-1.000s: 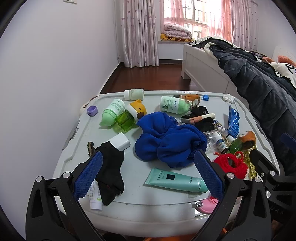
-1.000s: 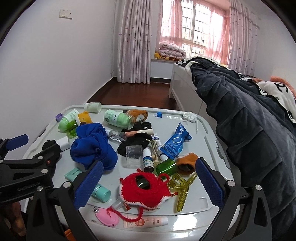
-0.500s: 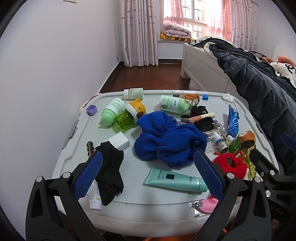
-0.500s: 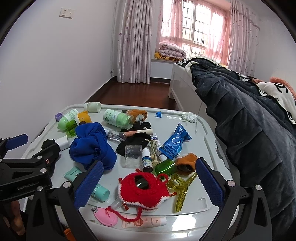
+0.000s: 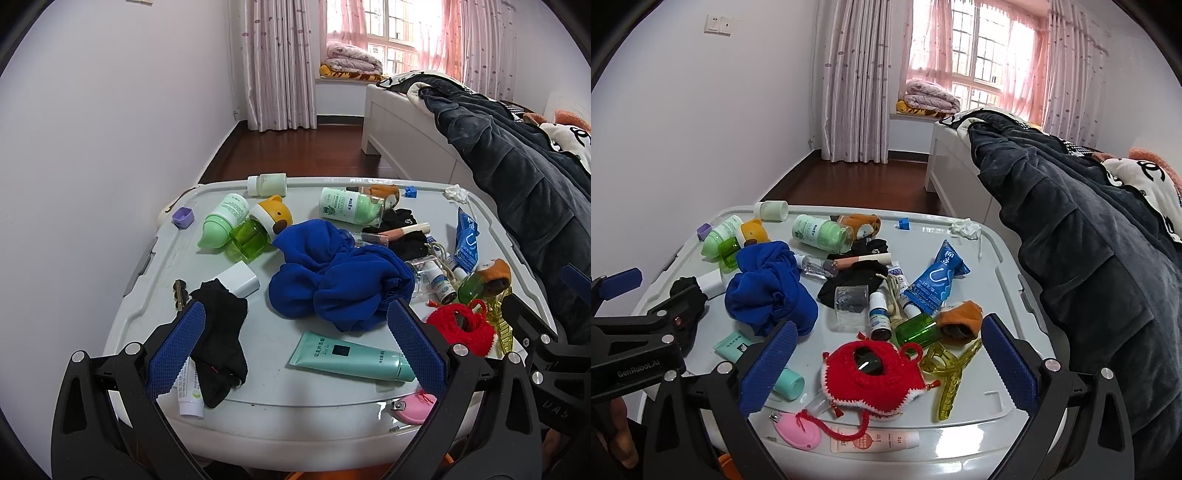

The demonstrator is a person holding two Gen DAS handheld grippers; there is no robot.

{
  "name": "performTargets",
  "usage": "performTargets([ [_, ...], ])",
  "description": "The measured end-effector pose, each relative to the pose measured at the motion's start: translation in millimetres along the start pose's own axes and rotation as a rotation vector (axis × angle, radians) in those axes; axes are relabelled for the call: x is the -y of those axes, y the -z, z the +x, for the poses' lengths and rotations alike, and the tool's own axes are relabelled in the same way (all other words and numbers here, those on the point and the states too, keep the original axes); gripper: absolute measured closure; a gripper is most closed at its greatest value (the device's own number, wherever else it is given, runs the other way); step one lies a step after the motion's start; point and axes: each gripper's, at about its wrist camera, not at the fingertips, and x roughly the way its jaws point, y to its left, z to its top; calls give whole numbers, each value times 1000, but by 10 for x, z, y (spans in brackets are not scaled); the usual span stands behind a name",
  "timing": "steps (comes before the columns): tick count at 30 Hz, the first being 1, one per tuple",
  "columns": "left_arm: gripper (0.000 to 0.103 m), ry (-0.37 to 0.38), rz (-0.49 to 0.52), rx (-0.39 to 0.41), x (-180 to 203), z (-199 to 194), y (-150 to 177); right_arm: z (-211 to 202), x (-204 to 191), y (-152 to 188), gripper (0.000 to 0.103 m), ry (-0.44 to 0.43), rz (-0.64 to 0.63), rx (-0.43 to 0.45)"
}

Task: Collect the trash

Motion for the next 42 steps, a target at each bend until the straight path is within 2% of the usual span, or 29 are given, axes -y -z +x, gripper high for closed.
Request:
performTargets([
  [8, 6, 4, -7, 3, -36, -3, -10, -47, -9, -35, 4, 23, -11, 24],
  [13, 6, -3, -90, -5, -522, 14, -26, -148, 169, -117, 4, 61, 18, 69],
  [18, 6, 36, -132, -89, -791, 109, 162, -251, 363, -187, 4, 59, 64, 98],
  [21, 6, 82, -80, -147, -563, 215, 226, -287, 446, -224, 4, 36, 103, 101],
  [24, 6, 112, 23, -110, -183, 278, 112, -323, 484, -240, 4, 25, 122, 108],
  [26, 6, 132, 54, -116, 23, 455, -11, -334, 490, -231, 4, 30, 117, 109],
  [30, 6, 119, 74, -172, 233, 955, -179, -339, 544, -210, 4, 36, 116, 108],
  [34, 10, 99, 81, -258, 308, 1401, -157, -346, 673, -219, 4, 49, 128, 117],
  [35, 36, 121, 59, -264, 277, 1439, -130, -349, 713, -219, 4, 51, 133, 119],
  [36, 74, 148, 37, -270, 254, 1456, -114, -345, 754, -221, 4, 53, 138, 119],
  [37, 76, 150, 14, -272, 220, 1460, -100, -344, 781, -217, 4, 56, 142, 119],
  [38, 85, 149, 6, -261, 202, 1435, -99, -338, 814, -212, 4, 59, 147, 116],
  [42, 88, 142, 42, -223, 165, 1174, -107, -281, 934, -176, 4, 85, 161, 93],
])
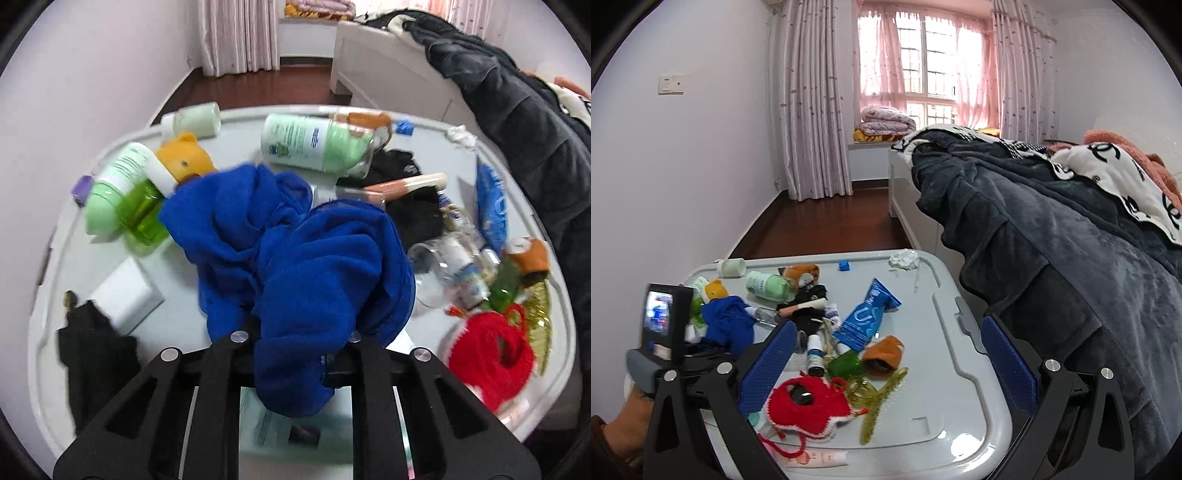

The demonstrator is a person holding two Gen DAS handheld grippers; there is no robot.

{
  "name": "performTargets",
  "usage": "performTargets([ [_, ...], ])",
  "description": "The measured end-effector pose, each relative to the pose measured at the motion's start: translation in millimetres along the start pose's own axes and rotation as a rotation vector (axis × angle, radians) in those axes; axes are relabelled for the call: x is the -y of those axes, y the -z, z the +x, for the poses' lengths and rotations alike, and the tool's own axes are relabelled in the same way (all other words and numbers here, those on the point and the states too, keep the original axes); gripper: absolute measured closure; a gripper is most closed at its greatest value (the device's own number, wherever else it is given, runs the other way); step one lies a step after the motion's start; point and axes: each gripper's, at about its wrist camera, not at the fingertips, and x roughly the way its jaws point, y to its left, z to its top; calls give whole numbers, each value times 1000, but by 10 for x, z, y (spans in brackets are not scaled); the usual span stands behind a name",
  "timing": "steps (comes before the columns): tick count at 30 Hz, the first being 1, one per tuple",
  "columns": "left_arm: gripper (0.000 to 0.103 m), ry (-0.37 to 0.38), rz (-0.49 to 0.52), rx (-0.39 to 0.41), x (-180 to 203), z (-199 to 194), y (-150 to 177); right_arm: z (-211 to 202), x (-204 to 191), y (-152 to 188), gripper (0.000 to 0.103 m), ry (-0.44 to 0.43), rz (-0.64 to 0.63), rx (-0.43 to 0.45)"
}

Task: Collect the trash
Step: 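Grasp the blue cloth with the left tool while the right tool grasps the red knitted pouch, then carry the blue cloth and red pouch to the orange bin and release both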

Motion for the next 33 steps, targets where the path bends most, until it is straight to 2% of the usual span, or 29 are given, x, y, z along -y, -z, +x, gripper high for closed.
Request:
performTargets([
  [3, 88, 7, 1, 62, -41, -415, 67, 113, 37, 50, 4, 40, -20, -27],
  [6, 88, 13, 21, 140, -55, -817, 180, 282, -77, 166, 4, -23, -51, -96],
  [10, 88, 42, 20, 195, -131, -1207, 433, 571, -552, 443, 4, -151, -147, -222],
  [14, 88, 78, -8, 192, -240, -1247, 556, 796, -946, 625, 5, -141, -239, -282],
  [19, 87, 86, 0, 200, -273, -1245, 614, 1022, -1049, 688, 5, -111, -206, -331],
  [23, 87, 106, -1, 200, -313, -1265, 648, 1162, -1077, 768, 5, -127, -186, -389],
  [25, 87, 115, 0, 201, -314, -1276, 656, 1215, -1155, 804, 10, -144, -208, -410],
  [26, 87, 119, 1, 201, -311, -1278, 657, 1231, -1180, 825, 18, -142, -219, -420],
  [27, 86, 124, 4, 201, -305, -1281, 661, 1258, -1208, 849, 38, -140, -233, -432],
  [29, 86, 134, 5, 201, -292, -1282, 665, 1270, -1227, 862, 48, -134, -239, -437],
  [30, 86, 139, 8, 199, -289, -1278, 670, 1266, -1225, 853, 60, -130, -242, -440],
  [33, 86, 150, 15, 195, -262, -1268, 682, 1236, -1134, 808, 62, -167, -201, -443],
])
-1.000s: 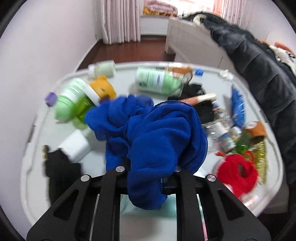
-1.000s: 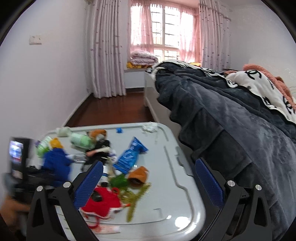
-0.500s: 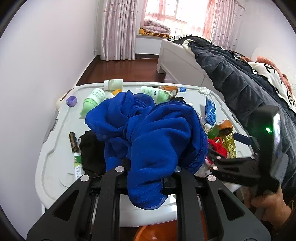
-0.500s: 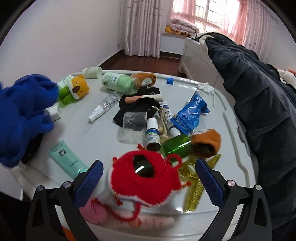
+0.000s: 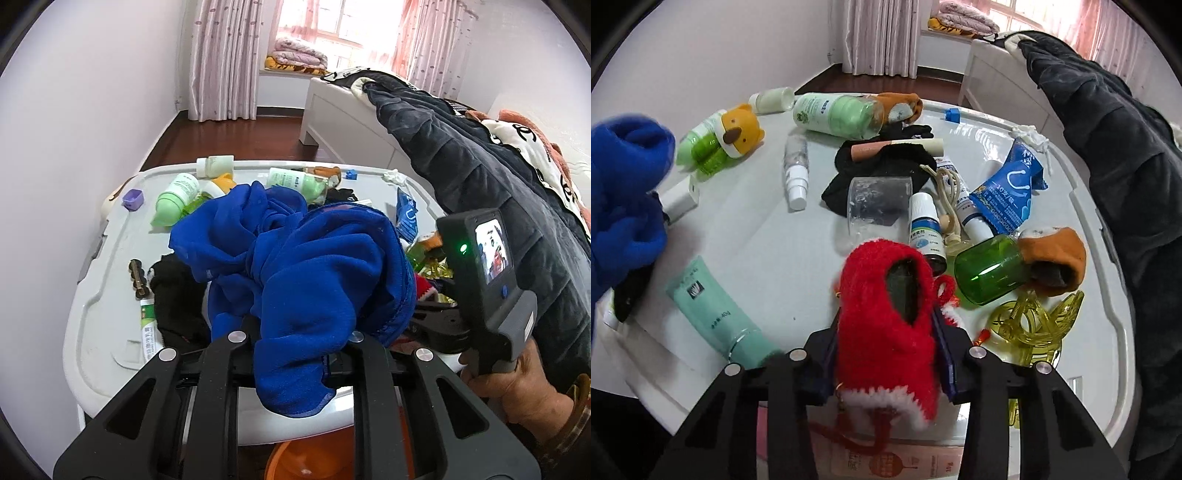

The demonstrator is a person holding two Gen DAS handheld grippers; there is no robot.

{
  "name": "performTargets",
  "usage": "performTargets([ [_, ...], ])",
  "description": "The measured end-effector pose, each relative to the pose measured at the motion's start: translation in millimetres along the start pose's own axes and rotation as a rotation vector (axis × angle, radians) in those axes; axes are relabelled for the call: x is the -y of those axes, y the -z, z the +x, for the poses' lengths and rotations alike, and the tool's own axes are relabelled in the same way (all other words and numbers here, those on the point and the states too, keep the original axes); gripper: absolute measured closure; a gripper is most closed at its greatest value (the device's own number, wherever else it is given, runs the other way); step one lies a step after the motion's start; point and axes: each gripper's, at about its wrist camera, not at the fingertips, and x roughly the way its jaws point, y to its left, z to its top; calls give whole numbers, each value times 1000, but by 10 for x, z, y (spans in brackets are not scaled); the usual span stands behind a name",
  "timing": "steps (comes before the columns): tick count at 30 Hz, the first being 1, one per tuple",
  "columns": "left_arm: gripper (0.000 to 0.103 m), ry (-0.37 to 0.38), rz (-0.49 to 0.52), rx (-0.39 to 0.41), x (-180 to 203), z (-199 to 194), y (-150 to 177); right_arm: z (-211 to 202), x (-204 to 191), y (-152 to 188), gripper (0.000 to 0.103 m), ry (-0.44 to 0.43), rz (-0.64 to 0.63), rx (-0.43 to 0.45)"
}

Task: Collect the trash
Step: 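Carry the blue cloth and red pouch to the orange bin and release both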

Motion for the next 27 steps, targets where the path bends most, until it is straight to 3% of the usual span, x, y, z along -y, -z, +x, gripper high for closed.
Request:
performTargets([
  [8, 86, 30, 27, 5, 125, -86, 21, -452, 53, -53, 62, -94, -19, 108],
  [14, 86, 82, 84, -8, 346, -486, 279, -1027, 63, 149, 62, -157, -60, 167],
  [19, 86, 145, 86, -170, 422, -684, 852, -1183, -30, 732, 62, -263, -28, 67],
  [23, 85, 155, 87, -311, 490, -672, 1291, -1089, -90, 1168, 62, -289, -12, -33],
  [27, 83, 165, 58, -402, 471, -516, 1502, -929, -167, 1501, 62, -310, -1, -129],
])
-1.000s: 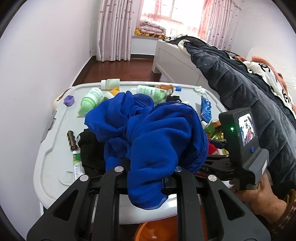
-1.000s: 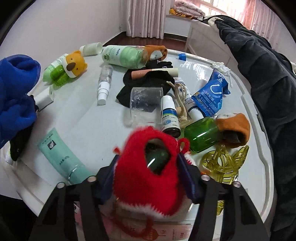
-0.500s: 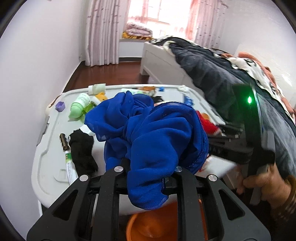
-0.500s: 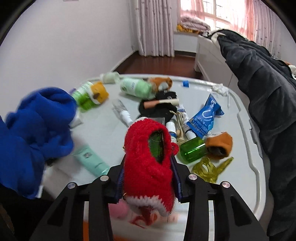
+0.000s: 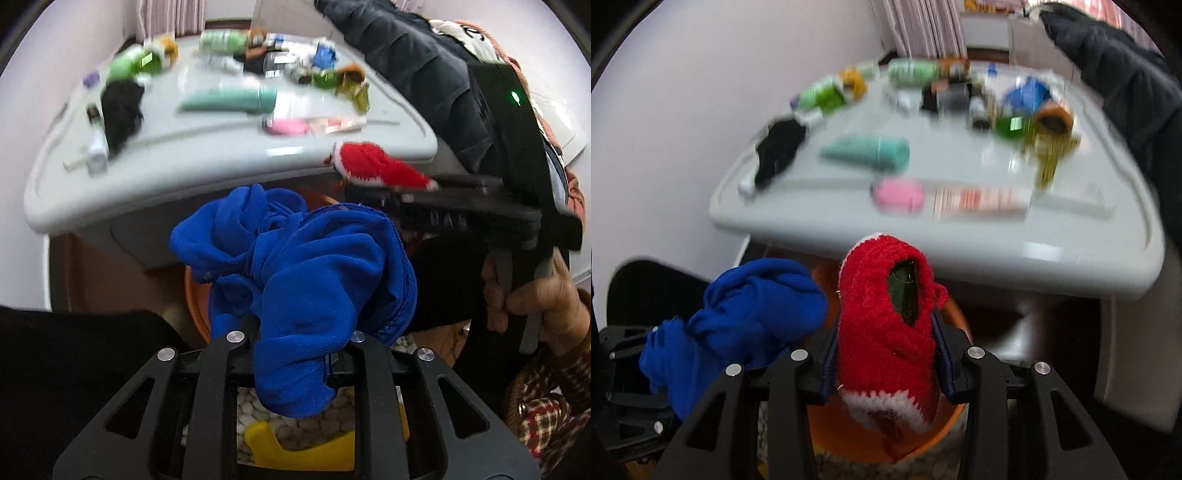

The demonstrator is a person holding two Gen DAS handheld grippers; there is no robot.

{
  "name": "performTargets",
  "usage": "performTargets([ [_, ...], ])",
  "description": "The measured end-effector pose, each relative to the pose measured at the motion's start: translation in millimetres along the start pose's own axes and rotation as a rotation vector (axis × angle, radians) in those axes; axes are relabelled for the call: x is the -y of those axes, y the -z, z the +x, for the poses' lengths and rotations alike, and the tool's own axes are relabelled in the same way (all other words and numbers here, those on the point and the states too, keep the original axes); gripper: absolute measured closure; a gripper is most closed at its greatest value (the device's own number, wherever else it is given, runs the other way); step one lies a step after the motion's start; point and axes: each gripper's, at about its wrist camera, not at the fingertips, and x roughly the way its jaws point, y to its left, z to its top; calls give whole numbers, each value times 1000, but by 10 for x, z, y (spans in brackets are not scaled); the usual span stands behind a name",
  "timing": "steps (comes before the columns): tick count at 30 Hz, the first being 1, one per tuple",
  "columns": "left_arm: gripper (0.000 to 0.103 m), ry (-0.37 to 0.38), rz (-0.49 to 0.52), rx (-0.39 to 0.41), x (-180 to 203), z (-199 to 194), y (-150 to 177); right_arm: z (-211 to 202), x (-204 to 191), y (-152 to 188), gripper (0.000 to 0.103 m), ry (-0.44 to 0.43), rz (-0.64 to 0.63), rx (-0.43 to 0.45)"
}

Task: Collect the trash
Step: 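Carry the blue cloth and red pouch to the orange bin and release both, then grasp the black sock with the left tool while the right tool grasps the teal tube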

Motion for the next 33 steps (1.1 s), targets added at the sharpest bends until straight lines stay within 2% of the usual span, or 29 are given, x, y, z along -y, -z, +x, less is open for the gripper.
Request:
performTargets([
  [2, 80, 6, -21, -25, -44, 75, 2, 92, -13, 51, 61, -3, -3, -25],
  [4, 73, 24, -56, -52, -87, 138, 10, 172, -39, 89, 57, -18, -12, -56],
  [5, 63, 33, -73, -72, -122, 186, 10, 192, -33, 107, 51, -18, -9, -56],
  [6, 52, 33, -83, -80, -109, 210, 40, 199, -25, 117, 33, -17, -4, -54],
  [8, 37, 8, -94, -96, -128, 257, 40, 173, -3, 121, 12, -9, 12, -34],
  [9, 34, 0, -95, -96, -113, 241, 46, 139, 2, 108, 11, -9, 15, -19],
  [11, 33, -1, -97, -82, -109, 190, 31, 38, 14, 60, 11, 6, 9, 21],
  [15, 33, -15, -94, 23, -219, -16, -112, -230, 50, -95, 11, 20, 10, 104],
  [17, 33, -55, -84, 88, -307, -151, -314, -387, 56, -241, 10, 42, 0, 142],
  [20, 33, -146, -113, 206, -610, -389, -792, -706, 99, -557, 5, 61, -5, 234],
  [23, 25, -257, -183, 255, -950, -379, -1266, -949, 152, -894, 5, 87, -8, 351],
  [25, 25, -315, -208, 243, -1127, -259, -1481, -969, 192, -1034, 5, 109, -9, 386],
  [29, 25, -371, -260, 143, -1483, 227, -1844, -802, 291, -1094, 5, 112, 9, 390],
  [32, 26, -405, -275, 104, -1623, 450, -1877, -629, 349, -1062, 5, 121, 3, 351],
  [33, 32, -405, -275, 103, -1636, 468, -1859, -560, 365, -1062, 5, 128, -3, 338],
])
